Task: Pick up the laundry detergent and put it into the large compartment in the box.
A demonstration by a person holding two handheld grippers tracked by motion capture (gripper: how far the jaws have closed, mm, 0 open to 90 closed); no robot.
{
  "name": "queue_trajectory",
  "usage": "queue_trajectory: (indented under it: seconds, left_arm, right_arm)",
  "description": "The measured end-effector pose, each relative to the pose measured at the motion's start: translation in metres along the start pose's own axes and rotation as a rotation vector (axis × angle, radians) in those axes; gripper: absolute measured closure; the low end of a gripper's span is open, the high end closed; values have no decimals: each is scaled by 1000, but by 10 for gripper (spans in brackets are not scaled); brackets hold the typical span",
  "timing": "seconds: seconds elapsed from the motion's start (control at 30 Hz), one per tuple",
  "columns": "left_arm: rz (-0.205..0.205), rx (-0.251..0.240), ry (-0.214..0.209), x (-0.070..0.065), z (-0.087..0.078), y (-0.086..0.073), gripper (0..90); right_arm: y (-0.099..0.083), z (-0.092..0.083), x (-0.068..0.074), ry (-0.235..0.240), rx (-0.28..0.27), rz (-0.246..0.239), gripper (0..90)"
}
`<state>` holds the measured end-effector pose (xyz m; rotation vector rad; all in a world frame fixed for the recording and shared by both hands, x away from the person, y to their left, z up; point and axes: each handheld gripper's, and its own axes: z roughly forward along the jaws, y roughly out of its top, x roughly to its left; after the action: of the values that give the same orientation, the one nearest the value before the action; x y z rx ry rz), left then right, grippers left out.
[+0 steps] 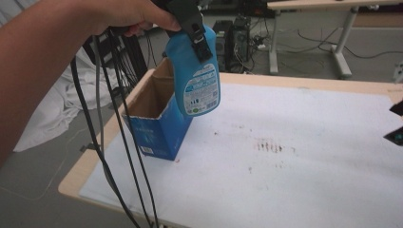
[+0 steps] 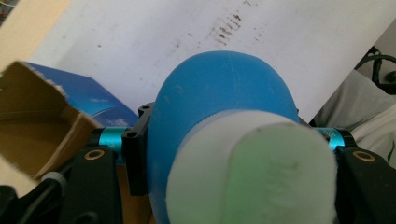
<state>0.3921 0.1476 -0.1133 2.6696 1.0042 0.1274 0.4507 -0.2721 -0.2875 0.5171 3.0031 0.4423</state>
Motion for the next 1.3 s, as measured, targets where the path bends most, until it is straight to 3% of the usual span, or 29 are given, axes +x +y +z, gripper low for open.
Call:
queue_trajectory:
  seconds: [0.13, 0.27, 0.53, 0.8, 1.17, 1.3]
  left_arm:
    - [22, -8, -7, 10, -18, -8, 377]
    - [14, -10, -23, 22, -27, -19, 377]
    - [5, -9, -14, 43, -40, -38, 377]
    - [19, -3, 23, 60, -34, -50, 377]
    - [32, 1, 34, 79, -22, -63, 378]
    - [30, 3, 18, 86, -12, -69, 378]
  right_arm:
    - [-1, -2, -1, -1, -8, 5, 122]
    - [-2, -3, -2, -2, -10, 11, 122]
    - [-4, -4, -2, -7, -13, 20, 122]
    - [-2, -3, -1, -8, -8, 19, 122]
    - [-2, -1, -4, -11, 4, 32, 122]
    - [-3, 0, -5, -10, 7, 35, 122]
